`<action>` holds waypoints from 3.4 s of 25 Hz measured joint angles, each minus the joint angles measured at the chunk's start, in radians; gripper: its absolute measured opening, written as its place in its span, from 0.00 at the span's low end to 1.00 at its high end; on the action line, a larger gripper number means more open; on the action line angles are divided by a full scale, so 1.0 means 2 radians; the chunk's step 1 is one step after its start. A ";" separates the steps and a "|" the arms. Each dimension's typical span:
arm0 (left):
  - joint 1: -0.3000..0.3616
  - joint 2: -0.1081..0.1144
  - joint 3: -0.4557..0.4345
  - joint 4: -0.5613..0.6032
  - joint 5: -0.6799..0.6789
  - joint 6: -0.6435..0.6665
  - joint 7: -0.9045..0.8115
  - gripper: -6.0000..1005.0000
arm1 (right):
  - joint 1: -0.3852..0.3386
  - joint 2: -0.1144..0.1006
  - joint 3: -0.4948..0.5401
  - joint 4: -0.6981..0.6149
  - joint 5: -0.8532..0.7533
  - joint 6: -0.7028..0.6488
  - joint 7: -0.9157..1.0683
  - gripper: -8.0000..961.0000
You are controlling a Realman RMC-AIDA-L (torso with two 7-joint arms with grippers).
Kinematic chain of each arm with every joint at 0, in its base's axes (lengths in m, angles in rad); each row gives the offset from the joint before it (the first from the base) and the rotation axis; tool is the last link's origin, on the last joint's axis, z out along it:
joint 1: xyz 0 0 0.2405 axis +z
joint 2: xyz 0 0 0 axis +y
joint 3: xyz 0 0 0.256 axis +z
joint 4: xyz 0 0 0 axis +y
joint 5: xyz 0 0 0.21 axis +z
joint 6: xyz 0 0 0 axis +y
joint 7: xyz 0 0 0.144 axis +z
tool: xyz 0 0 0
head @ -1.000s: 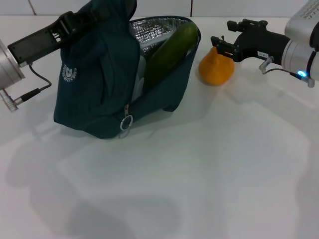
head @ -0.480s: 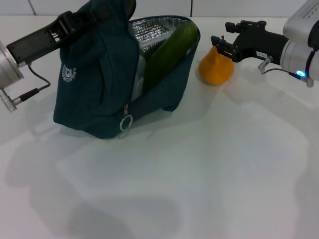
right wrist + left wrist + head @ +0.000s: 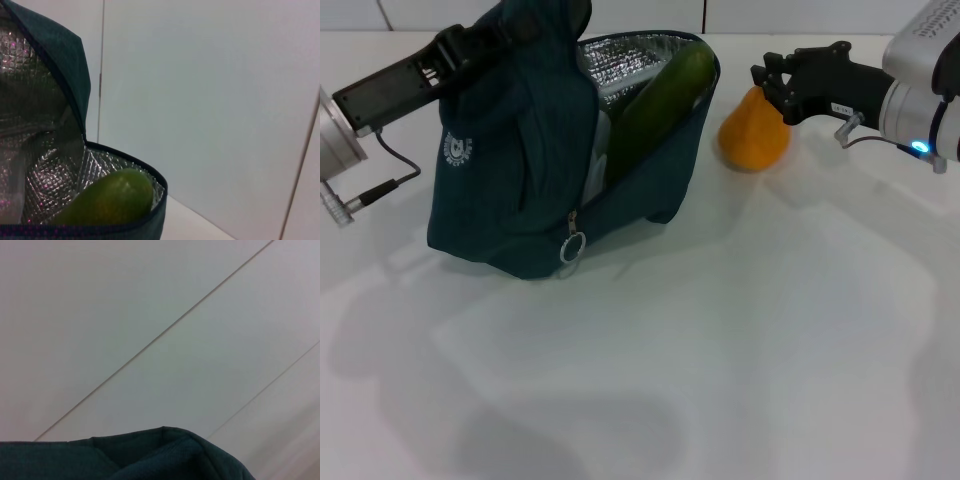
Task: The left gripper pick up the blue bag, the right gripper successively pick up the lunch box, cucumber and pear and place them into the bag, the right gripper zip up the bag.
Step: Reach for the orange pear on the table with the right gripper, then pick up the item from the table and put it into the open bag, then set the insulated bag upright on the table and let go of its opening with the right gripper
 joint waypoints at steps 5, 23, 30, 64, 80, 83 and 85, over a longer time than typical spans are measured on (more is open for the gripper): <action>0.001 0.000 0.000 0.000 0.000 0.000 0.000 0.05 | -0.001 0.000 0.000 0.000 0.000 0.002 -0.004 0.14; 0.008 -0.003 0.003 0.001 -0.010 0.014 -0.002 0.05 | -0.125 -0.002 -0.030 -0.149 0.015 -0.096 0.048 0.06; 0.009 -0.003 0.003 0.001 -0.010 0.020 -0.002 0.05 | -0.174 -0.002 -0.050 -0.228 0.025 -0.165 0.051 0.07; -0.018 -0.007 0.090 -0.021 -0.059 0.027 0.004 0.05 | -0.125 0.000 -0.137 -0.233 0.078 -0.197 0.032 0.12; -0.014 -0.006 0.088 -0.021 -0.059 0.027 0.004 0.05 | -0.122 0.000 -0.156 -0.217 0.096 -0.179 0.034 0.19; -0.015 -0.006 0.088 -0.021 -0.059 0.027 0.004 0.05 | -0.126 0.000 -0.155 -0.218 0.103 -0.183 0.033 0.31; -0.015 -0.006 0.088 -0.021 -0.059 0.027 0.004 0.05 | -0.130 0.000 -0.154 -0.221 0.111 -0.186 0.032 0.38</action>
